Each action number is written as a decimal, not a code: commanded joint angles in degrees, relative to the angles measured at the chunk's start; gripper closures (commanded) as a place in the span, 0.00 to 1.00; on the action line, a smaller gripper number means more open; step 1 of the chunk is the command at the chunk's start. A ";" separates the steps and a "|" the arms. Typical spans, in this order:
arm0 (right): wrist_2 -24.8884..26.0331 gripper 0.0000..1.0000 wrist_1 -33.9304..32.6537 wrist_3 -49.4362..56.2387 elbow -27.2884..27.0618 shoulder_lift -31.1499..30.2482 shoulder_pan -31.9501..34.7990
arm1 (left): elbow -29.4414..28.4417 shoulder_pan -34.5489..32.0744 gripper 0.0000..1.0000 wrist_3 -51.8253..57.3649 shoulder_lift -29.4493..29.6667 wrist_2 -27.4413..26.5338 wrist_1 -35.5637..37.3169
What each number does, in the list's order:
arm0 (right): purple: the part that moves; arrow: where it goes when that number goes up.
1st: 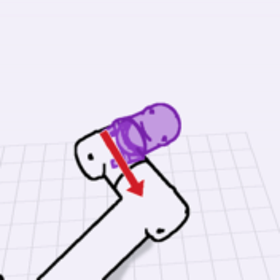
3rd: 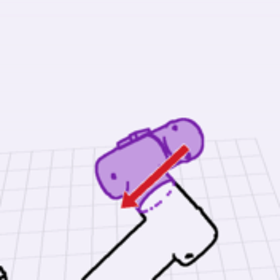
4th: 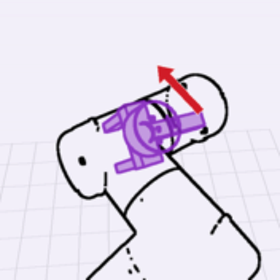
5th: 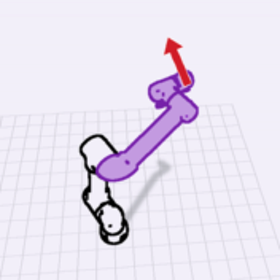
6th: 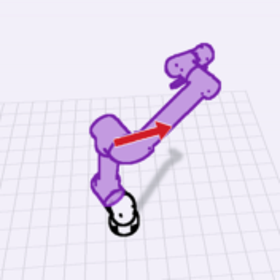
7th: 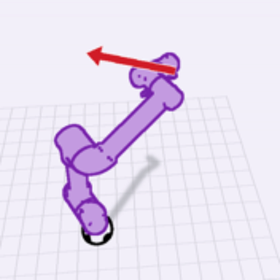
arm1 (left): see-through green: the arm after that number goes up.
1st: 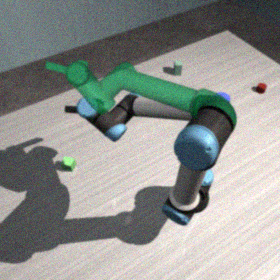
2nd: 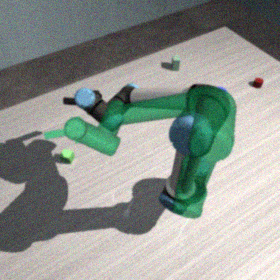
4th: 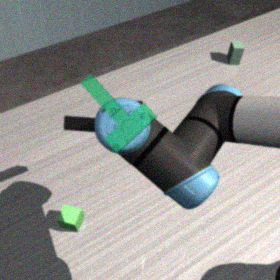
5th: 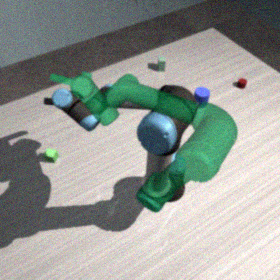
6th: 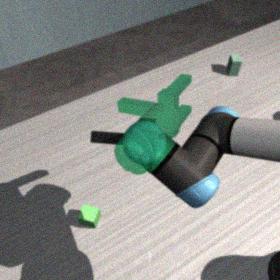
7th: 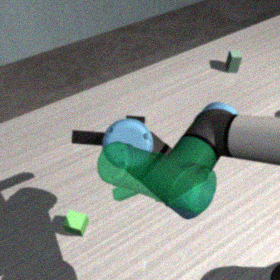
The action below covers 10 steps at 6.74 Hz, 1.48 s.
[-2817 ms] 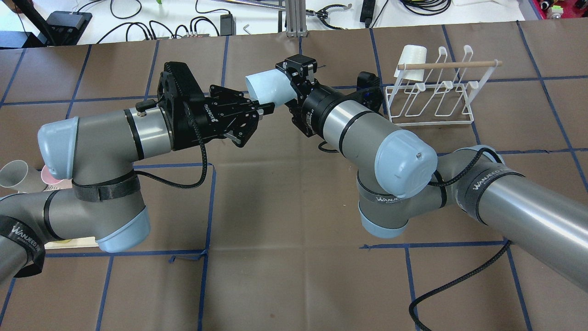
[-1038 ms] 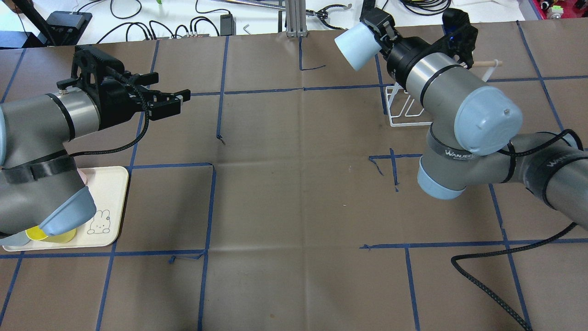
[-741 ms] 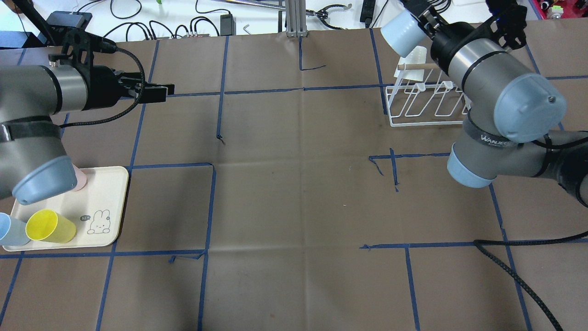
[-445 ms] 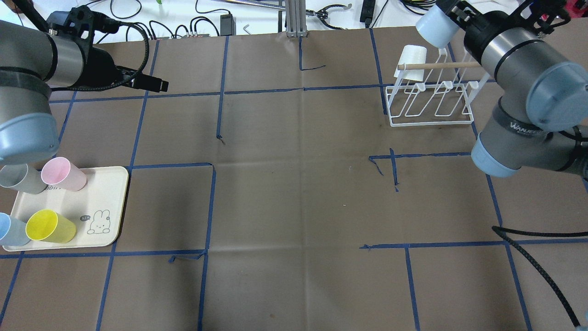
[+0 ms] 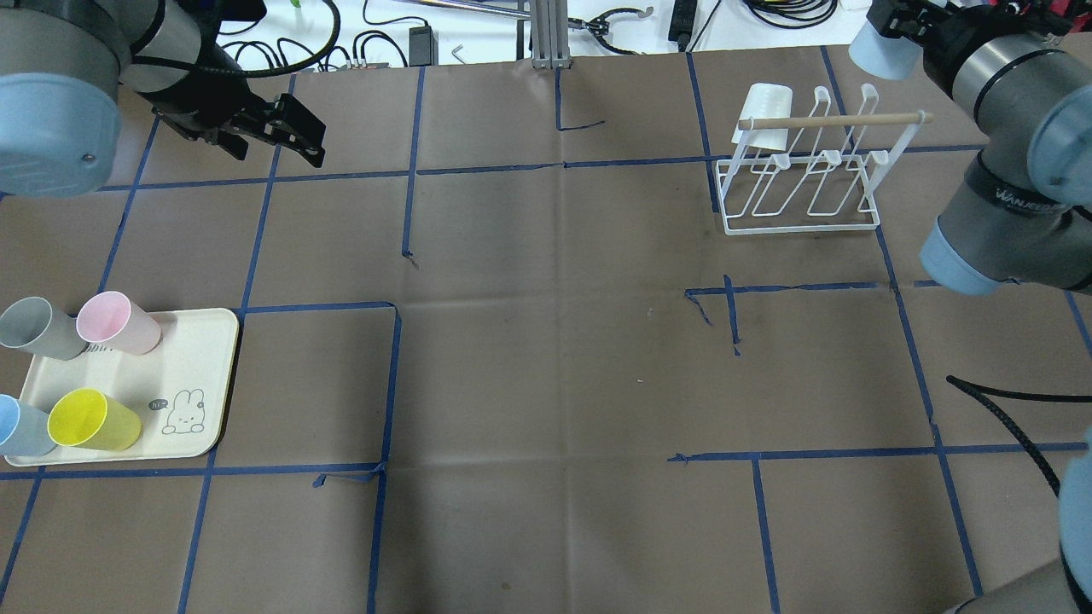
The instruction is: Transfer IKEA cup to right arm and place on rack
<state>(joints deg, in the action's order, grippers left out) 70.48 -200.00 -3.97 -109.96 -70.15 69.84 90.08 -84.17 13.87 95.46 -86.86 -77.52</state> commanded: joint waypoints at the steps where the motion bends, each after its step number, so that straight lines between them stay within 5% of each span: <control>1: 0.53 0.85 0.13 5.28 5.09 5.18 -0.49 | -1.05 -1.52 0.01 -10.66 -4.55 -4.28 -12.53; 7: 0.80 0.85 -0.57 8.02 8.80 13.45 -0.49 | 3.08 -4.95 0.01 -14.85 -7.75 -3.75 -11.70; 10: 0.71 0.80 -0.75 8.10 6.53 13.37 -0.40 | 4.76 -4.60 0.01 -13.52 -7.92 -3.93 -8.35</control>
<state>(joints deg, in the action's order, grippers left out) 71.26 -200.66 4.11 -102.54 -56.74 69.40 94.56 -88.86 0.11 87.58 -90.70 -86.56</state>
